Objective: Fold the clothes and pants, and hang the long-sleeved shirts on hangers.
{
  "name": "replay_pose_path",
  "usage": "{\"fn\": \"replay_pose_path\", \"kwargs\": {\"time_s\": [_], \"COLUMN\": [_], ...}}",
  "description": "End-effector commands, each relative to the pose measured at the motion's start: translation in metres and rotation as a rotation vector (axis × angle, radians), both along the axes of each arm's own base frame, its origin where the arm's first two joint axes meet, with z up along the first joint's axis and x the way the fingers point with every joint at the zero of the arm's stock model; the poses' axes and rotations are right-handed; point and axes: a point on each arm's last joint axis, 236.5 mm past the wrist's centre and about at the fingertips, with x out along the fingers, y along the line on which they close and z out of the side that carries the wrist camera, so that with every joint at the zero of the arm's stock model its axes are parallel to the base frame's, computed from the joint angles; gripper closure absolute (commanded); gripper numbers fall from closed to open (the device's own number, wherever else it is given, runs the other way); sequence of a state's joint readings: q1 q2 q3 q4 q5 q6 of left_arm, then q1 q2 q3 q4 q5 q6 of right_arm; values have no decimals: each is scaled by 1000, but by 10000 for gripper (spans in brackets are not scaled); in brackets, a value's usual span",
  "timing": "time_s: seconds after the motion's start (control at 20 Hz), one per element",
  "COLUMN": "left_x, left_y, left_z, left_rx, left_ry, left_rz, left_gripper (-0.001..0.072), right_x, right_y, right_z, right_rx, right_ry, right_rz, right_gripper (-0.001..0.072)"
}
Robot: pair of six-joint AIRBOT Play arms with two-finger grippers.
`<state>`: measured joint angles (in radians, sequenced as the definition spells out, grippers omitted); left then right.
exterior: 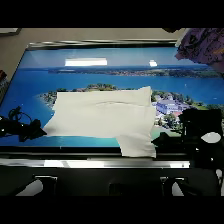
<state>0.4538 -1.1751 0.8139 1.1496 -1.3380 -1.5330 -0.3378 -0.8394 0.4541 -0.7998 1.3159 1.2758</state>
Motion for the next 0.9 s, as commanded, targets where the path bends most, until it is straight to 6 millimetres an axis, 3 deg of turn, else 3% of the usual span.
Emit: {"fn": "replay_pose_path", "kwargs": {"time_s": [0.0,0.1,0.2,0.5,0.65,0.85], "left_x": [-13,-6,7,55,84,129], "left_y": [19,18,16,16,13,22], "left_z": [23,31,33,32,27,22], "left_rx": [130,135,123,155,173,189], "left_ry": [-28,-74,-123,-267,-305,-337], "left_rz": [59,67,94,124,90,87], "left_gripper": [695,695,695,695,695,695], "right_x": [-26,-23,-7,82,130,193], "right_y": [-6,-7,-13,-18,-4,-1], "right_z": [23,36,48,77,67,49], "right_rx": [-92,-107,-127,-35,-77,-155], "right_ry": [-23,-73,-128,-246,-269,-273], "right_rz": [-19,-36,-39,8,96,105], "right_gripper": [684,684,684,683,683,683]}}
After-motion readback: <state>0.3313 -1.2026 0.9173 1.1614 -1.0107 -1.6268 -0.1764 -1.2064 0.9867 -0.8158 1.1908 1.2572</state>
